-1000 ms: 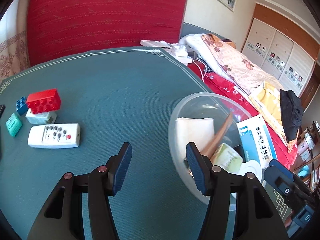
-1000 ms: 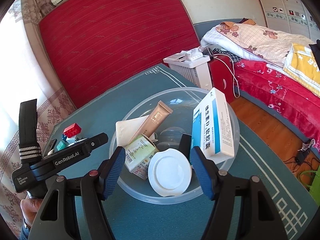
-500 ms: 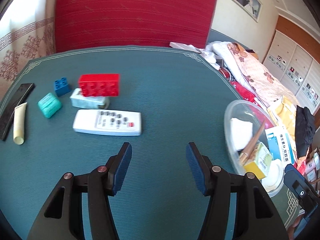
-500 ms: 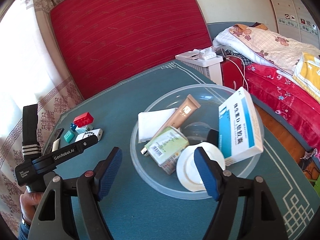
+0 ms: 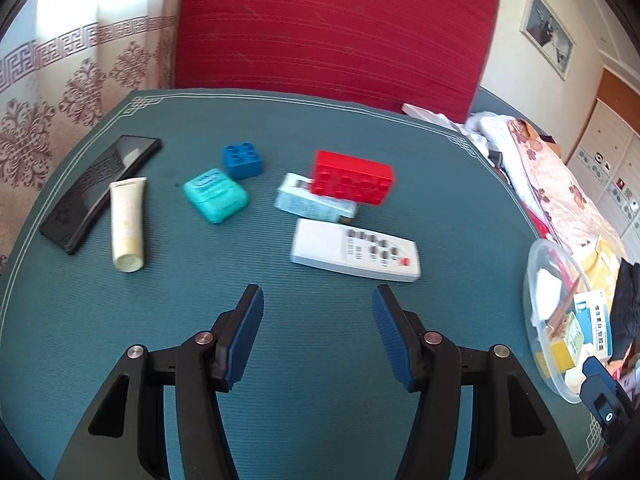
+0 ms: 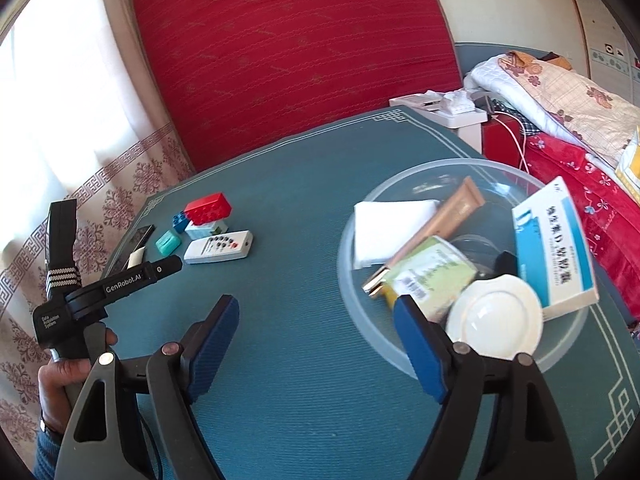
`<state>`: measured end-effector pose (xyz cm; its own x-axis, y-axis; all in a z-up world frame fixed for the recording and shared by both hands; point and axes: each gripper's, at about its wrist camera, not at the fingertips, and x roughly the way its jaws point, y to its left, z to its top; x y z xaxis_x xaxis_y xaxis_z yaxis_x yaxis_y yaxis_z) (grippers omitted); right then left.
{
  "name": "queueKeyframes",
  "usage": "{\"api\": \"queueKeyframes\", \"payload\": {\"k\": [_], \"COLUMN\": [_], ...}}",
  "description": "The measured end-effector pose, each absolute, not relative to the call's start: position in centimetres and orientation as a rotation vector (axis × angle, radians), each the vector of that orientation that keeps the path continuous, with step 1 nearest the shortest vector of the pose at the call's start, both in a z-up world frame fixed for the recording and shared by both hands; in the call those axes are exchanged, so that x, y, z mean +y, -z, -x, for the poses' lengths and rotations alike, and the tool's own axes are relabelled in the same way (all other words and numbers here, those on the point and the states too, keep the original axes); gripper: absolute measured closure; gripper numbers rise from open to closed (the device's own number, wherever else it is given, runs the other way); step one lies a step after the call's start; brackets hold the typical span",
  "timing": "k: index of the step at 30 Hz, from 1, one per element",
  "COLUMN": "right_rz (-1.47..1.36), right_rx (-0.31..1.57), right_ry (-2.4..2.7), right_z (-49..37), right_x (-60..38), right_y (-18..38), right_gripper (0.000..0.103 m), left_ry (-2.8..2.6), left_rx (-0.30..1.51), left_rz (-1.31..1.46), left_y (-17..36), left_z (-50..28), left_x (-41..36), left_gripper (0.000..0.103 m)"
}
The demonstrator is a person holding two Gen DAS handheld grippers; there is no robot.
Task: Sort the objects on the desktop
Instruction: 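Withdraw both open tools from the bowl toward the remaining objects, then grasp the white cream tube with the left tool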
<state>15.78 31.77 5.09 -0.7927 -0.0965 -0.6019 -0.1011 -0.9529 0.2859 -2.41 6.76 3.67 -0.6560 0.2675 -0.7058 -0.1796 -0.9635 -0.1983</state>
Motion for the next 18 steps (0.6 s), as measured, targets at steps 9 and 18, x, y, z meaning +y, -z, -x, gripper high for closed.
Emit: {"api": "queueKeyframes", "payload": {"k": [9, 18], "right_rz": [1.071, 1.112], "right_rx": [0.41, 0.361], "right_ry": [-2.992, -3.029], "right_z": [-14.7, -13.9], "right_x": [28.5, 26.4], "right_y": [-5.0, -4.7], "right_gripper": [0.019, 0.018], "left_ry": [-2.728, -2.825], "left_rx": [-0.266, -0.332], "left_rz": [1.196, 1.277], "left_y": [-3.1, -2.6], "left_z": [3.4, 5.4], "left_x": [1.4, -3.1], "left_gripper": [0.043, 0.043]}}
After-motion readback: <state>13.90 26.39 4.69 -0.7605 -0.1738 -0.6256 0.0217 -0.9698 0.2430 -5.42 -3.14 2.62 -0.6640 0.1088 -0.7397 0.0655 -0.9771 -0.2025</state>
